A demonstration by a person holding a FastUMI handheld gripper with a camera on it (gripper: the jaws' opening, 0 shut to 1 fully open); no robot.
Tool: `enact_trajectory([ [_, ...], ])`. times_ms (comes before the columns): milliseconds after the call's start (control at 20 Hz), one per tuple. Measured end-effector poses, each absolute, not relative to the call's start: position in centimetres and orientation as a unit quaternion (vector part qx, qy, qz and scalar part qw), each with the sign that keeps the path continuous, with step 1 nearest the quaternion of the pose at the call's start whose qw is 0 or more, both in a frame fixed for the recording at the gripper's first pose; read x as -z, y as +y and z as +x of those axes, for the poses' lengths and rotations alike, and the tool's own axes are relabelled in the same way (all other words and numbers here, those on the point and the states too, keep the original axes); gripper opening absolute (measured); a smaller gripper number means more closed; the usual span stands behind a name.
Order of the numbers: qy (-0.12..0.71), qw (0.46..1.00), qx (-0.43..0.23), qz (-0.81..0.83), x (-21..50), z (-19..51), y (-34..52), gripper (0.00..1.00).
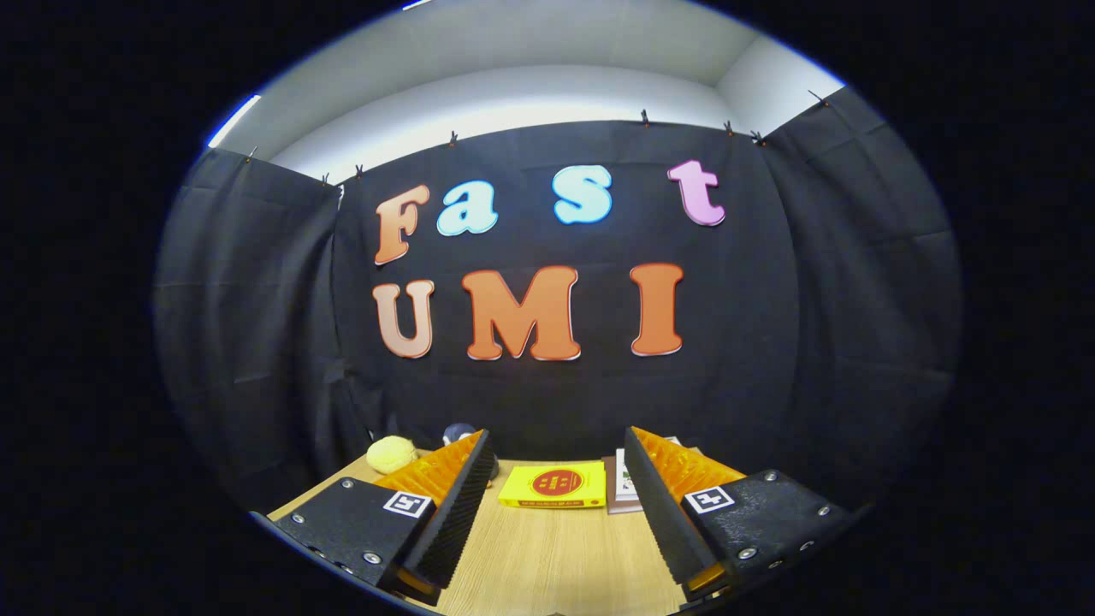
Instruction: Open the storage box then place both shoes into the box .Put the left shoe in first, then the right shoe, with the right side of both shoes facing outward in a uniform manner.
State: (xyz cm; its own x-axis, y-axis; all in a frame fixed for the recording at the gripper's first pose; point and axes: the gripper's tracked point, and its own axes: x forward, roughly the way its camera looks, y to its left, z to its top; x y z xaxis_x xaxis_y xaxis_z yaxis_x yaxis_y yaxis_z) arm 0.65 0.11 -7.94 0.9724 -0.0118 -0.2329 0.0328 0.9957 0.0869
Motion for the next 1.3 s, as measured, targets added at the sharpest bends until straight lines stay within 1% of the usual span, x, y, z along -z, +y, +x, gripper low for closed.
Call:
enact_trajectory([
  [450,0.012,0.999,0.011,0.043,2.8,0.0,-1.5,0.93],
  [650,0.018,0.999,0.010,0.040,3.7,-0.2,-1.7,0.93],
  [1300,0.011,0.999,-0.015,0.039,2.0,-0.2,-0.1,0.93],
])
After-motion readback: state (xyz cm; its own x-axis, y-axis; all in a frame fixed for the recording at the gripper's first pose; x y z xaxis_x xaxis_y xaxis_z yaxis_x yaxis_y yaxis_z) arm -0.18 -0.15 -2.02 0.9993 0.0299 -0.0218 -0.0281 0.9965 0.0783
